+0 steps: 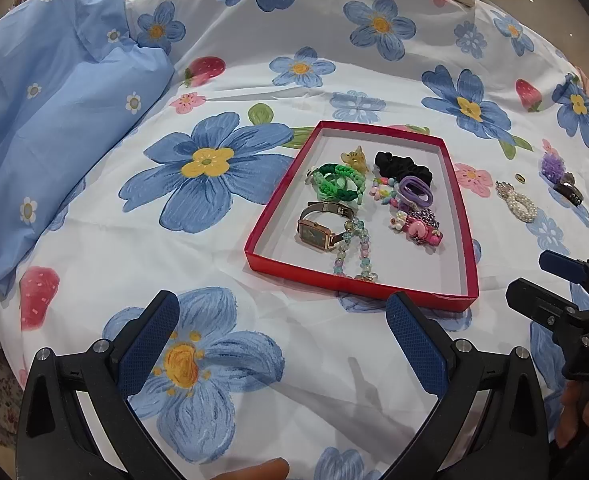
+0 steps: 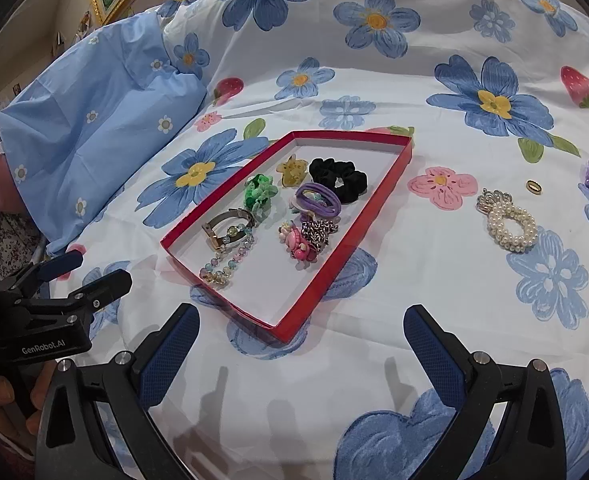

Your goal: Organize jewelry

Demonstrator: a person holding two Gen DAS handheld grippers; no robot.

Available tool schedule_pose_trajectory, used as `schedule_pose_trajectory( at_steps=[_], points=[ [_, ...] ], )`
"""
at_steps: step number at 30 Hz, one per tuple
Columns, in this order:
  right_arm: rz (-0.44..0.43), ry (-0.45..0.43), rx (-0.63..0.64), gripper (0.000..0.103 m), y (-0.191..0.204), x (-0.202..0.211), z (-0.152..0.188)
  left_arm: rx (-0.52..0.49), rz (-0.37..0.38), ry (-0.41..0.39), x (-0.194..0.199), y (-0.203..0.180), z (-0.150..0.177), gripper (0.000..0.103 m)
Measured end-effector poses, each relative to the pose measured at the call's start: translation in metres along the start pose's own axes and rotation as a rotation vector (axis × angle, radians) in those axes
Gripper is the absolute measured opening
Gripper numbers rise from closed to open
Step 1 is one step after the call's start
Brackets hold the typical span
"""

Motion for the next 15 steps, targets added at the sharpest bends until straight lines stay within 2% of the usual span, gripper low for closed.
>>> schedule_pose_trajectory(
  at_steps=[15],
  points=[
    [-0.002,-0.003,0.003,0.103,0.0019,0.0006,-0.0011,0.0,-0.002,-0.001,0.0001,-0.0008,0.0006,0.103]
  ],
)
Point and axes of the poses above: each gripper's, at about its wrist camera, not at the fingertips, and x roughly against the way its jaws point, y to its left, z to its underside, the point moved 6 cm from there along -x, roughly the way its jaws point, and after that the axes turned 4 degrees about x, right-handed, at the moved point
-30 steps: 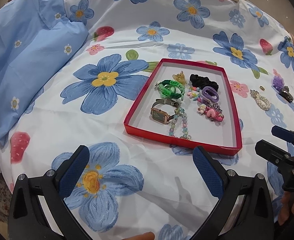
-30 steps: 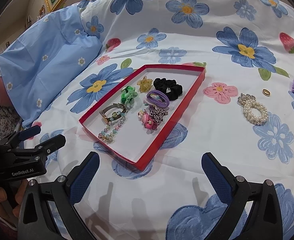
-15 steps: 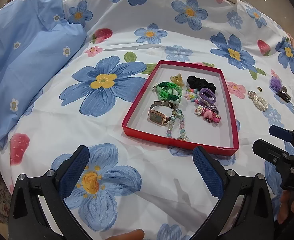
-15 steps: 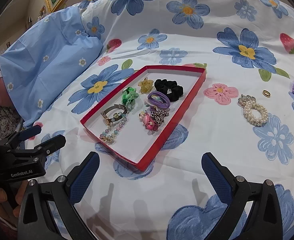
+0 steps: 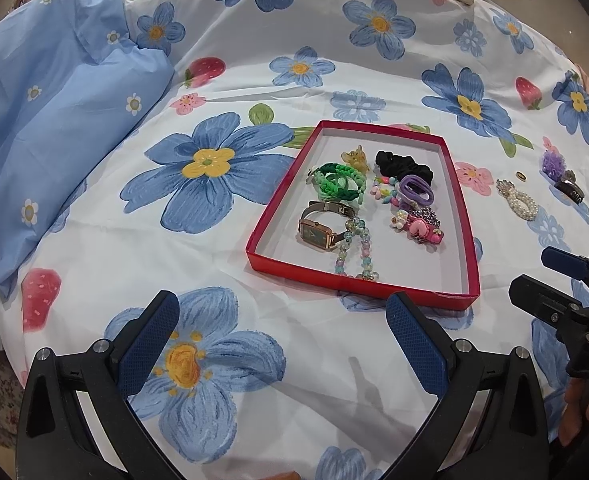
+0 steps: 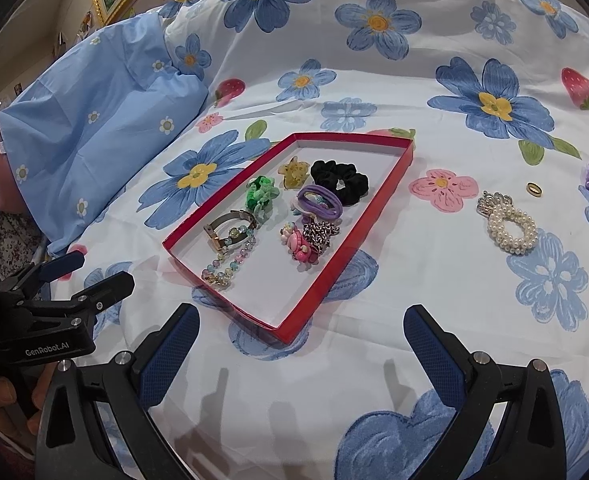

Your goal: Organize jewelry

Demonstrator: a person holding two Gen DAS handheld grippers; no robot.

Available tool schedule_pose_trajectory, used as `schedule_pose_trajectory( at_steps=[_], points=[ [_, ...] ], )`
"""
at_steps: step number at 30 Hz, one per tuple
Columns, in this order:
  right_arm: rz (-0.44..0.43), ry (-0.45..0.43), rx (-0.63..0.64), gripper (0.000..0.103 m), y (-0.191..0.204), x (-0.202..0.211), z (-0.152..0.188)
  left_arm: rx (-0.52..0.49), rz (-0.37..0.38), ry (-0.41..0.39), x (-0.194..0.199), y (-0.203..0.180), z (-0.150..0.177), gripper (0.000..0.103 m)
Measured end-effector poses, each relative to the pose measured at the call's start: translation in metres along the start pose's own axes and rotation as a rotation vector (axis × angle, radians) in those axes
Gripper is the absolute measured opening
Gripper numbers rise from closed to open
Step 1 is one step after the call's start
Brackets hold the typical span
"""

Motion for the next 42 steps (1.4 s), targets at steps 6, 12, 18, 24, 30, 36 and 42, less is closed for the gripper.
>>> schedule_pose_trajectory(
  at_steps=[6,12,18,24,30,36,42],
  points=[
    [-0.001,-0.002,0.002,0.103,0.001,0.0019,-0.0012,-0.003,0.003,-0.004,0.0007,-0.0005,-0.0008,0.103],
    [-0.002,-0.006,0.002,0.103,0.0019,0.0024,-0.002,-0.007,-0.007,-0.009,0.0002,0.0021,-0.0022,0.103],
    [-0.004,-0.005,0.0,0.103,0.0019,0.0028,-0.0019,-0.014,-0.016,-0.017,0.0013,0.0024,-0.0024,0.103],
    [-0.003,-0.005,0.001,0.103,0.0016,0.003,-0.0022,-0.025,-0.026,-0.022,-0.0001,0.0016,-0.0027,0.103],
    [-0.001,-0.006,0.002,0.103,0.0009,0.0037,-0.0025,-0.025,-0.027,-0.023,-0.0001,0.0031,-0.0034,0.103],
    [0.0,-0.006,0.0,0.103,0.0009,0.0037,-0.0029,-0.026,-0.024,-0.022,0.0002,0.0018,-0.0028,0.103],
    [0.0,-0.008,0.002,0.103,0.0001,0.0041,-0.003,-0.027,-0.026,-0.023,0.0001,0.0025,-0.0033,0.103]
  ],
)
Point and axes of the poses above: each gripper's, at about its wrist camera, not at the fingertips, and x roughly against the way its jaws point, y to its left, z to its underside, the point moved 6 cm from there along -x, roughly the way its jaws point, and after that the axes turned 4 degrees about x, right-handed, at the moved point
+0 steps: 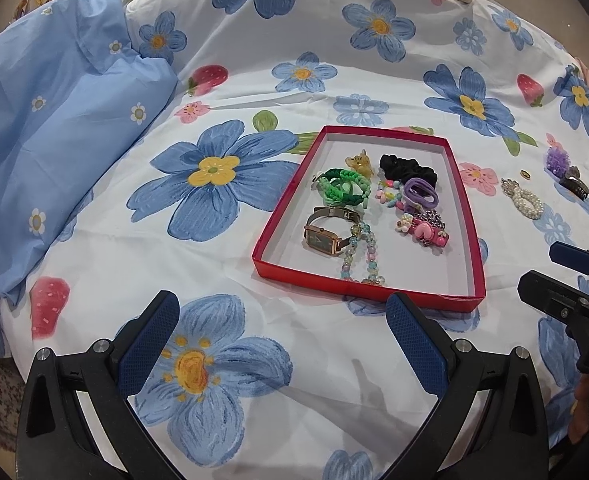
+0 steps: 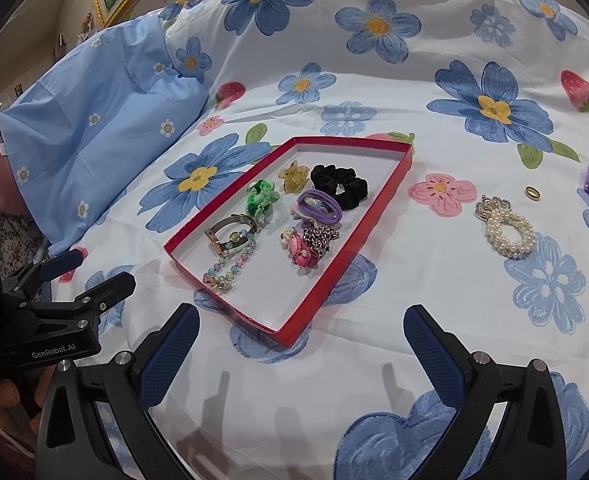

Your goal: Organize jewelry

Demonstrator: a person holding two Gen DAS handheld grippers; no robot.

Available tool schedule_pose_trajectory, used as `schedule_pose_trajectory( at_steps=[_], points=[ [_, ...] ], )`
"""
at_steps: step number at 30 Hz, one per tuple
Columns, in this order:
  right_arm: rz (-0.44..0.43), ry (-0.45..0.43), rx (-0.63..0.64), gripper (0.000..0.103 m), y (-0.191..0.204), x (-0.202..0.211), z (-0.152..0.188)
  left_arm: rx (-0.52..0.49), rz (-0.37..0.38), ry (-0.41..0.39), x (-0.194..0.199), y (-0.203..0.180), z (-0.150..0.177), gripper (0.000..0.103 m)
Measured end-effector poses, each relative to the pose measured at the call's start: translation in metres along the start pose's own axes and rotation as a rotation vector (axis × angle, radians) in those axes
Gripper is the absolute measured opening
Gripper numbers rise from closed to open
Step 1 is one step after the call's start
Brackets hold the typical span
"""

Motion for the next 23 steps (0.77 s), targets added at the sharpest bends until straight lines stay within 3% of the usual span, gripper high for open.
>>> schedule_pose_trajectory(
  at_steps=[23],
  points=[
    [-0.008,0.015,-0.04,0.103,-0.012,-0.004,0.004,-0.012,0.026,0.007,-0.003,-0.02,-0.003,0.103]
  ],
)
Point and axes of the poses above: each gripper's, at about its wrist camera, not at the fingertips, and x roughly against the way its jaws point, y to its left, z to its underside, the point moved 6 cm from there along -x, roughly the way its jaws point, and after that the axes turned 4 degrees about x, right-handed, at the moved point
